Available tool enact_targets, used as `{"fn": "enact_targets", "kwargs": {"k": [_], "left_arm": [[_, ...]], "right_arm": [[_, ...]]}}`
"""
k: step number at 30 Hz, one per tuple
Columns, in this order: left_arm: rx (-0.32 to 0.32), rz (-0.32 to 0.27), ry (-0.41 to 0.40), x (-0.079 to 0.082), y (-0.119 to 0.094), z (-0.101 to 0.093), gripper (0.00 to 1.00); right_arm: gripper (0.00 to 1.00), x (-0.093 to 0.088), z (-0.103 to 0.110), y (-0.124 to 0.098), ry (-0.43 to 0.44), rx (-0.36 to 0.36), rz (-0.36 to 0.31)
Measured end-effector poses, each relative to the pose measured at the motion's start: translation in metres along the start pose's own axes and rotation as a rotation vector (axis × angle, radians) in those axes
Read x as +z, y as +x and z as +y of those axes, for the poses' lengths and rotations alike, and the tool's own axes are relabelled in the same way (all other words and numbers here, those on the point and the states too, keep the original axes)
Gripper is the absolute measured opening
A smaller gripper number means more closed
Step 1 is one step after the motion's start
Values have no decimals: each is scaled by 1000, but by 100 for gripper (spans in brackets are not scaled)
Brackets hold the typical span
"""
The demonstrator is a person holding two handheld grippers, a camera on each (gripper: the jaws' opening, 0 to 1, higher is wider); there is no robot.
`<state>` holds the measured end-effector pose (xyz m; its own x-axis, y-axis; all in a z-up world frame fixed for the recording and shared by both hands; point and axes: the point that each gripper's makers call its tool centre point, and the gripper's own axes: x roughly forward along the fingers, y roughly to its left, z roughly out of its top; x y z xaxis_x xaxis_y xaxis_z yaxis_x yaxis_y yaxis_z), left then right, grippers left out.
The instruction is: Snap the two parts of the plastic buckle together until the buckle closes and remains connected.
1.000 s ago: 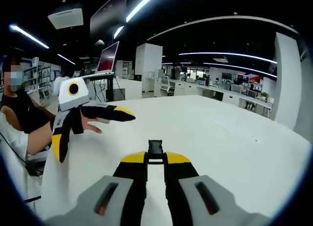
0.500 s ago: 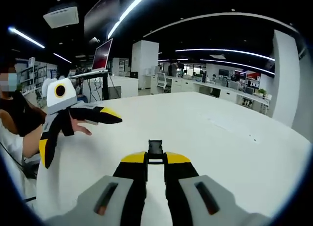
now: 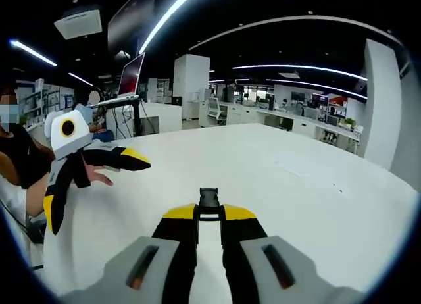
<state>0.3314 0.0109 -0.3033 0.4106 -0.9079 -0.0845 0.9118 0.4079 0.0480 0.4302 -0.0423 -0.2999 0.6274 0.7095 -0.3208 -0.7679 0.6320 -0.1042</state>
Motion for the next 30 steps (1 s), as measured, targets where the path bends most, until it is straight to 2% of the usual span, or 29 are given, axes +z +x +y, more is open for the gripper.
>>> {"fn": "enact_targets", "kwargs": {"k": [16,30], "left_arm": [[-6,2,-18,0,-2,0,99],[-9,7,-21,-1,-3,-1,99]], "right_arm": [[10,4,-16,10,0,-24,24],[10,-7,-32,15,27,-50,50]]}}
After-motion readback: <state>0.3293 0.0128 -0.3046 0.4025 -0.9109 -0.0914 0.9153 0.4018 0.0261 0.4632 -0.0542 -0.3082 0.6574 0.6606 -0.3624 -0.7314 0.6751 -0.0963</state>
